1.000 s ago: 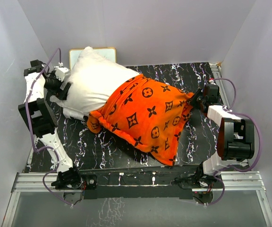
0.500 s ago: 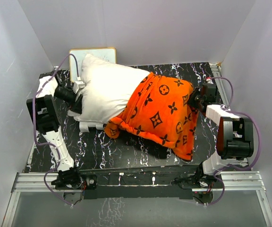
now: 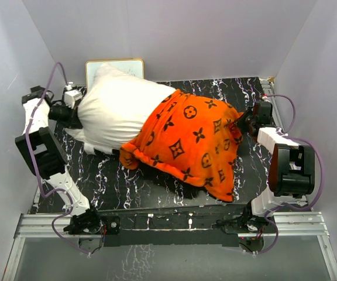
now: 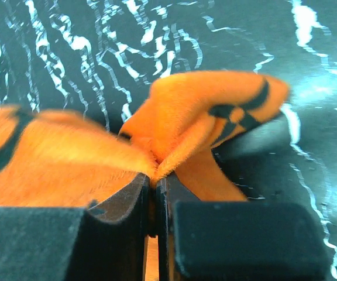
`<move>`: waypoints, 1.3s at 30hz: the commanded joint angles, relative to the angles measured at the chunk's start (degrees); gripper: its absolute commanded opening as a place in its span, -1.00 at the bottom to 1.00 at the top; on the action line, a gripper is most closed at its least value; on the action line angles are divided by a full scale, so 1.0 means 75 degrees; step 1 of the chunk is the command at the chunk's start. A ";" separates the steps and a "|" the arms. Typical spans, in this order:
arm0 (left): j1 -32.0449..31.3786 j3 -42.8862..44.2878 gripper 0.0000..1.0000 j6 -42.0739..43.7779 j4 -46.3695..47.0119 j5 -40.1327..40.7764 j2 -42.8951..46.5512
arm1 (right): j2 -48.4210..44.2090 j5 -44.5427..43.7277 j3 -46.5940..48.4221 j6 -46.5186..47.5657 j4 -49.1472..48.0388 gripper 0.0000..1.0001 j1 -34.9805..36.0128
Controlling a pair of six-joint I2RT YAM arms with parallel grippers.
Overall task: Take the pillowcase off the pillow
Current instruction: Remove the pillow from the pillowcase.
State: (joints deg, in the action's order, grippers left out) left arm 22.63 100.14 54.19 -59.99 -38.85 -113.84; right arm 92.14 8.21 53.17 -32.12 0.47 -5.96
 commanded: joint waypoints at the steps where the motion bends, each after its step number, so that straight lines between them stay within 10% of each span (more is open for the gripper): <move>1: 0.1132 -0.0172 -1.00 0.0160 0.1334 0.0809 0.0716 | -0.0396 -0.0629 0.0266 -0.0287 -0.0028 -0.84 -0.0518; 18: 0.2394 -0.0390 -1.00 0.0403 0.2725 0.1417 0.1128 | -0.0736 -0.0390 0.0482 -0.0168 0.0365 -0.84 -0.1540; 25: 0.1997 -0.0615 -1.00 0.0043 0.1825 0.0641 0.1426 | -0.2311 -0.1278 0.0024 0.1924 0.0953 -0.09 0.0994; 28: 0.1762 -0.0804 -1.00 -0.0121 0.1950 0.0735 0.1608 | -0.3443 -0.1801 -0.0515 0.2473 0.1390 0.94 0.1943; 34: 0.1532 -0.0562 -1.00 -0.0528 0.2035 0.1036 0.1549 | -0.5434 -0.1416 -0.1447 0.2720 0.1976 0.96 0.3882; 39: 0.1513 0.0386 -1.00 -0.1370 0.1994 0.1445 0.1108 | -0.5672 -0.2726 -0.2126 0.1923 0.2330 0.96 0.7367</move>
State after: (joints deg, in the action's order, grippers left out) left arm 33.67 95.13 48.73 -47.48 -29.74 -106.08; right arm 48.60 -3.57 39.81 -15.27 13.58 32.62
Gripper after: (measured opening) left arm 0.055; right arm 0.982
